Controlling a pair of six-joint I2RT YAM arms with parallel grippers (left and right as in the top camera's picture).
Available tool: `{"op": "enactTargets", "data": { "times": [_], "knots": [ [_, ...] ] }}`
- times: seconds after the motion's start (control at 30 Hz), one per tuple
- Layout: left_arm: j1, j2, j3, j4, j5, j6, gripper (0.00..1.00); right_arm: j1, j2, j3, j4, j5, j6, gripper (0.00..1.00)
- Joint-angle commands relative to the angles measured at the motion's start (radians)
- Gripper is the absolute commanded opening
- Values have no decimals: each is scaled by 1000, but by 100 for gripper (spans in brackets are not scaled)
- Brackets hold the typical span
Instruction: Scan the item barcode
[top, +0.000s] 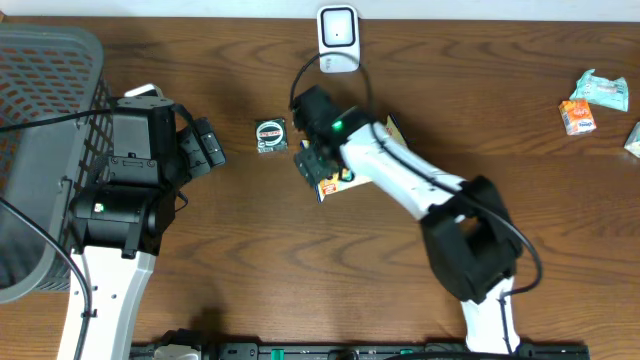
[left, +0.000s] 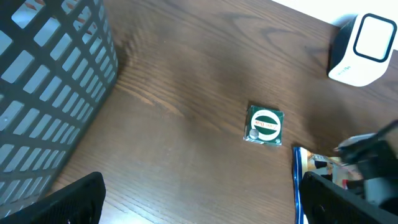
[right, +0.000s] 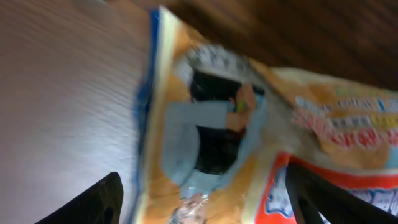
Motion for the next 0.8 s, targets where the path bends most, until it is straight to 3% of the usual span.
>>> {"op": "enactTargets", "data": {
  "times": [0.0,0.37,0.77],
  "knots": [
    [4,-5,2,0,-6,13,98,-7,18,8,-32,237,70,79],
    [4,-5,2,0,-6,13,98,-43,8,98,-161,257,73,81],
    [4,-5,2,0,-6,13,98,13,17,36,-76,214,18,84]
  ]
}}
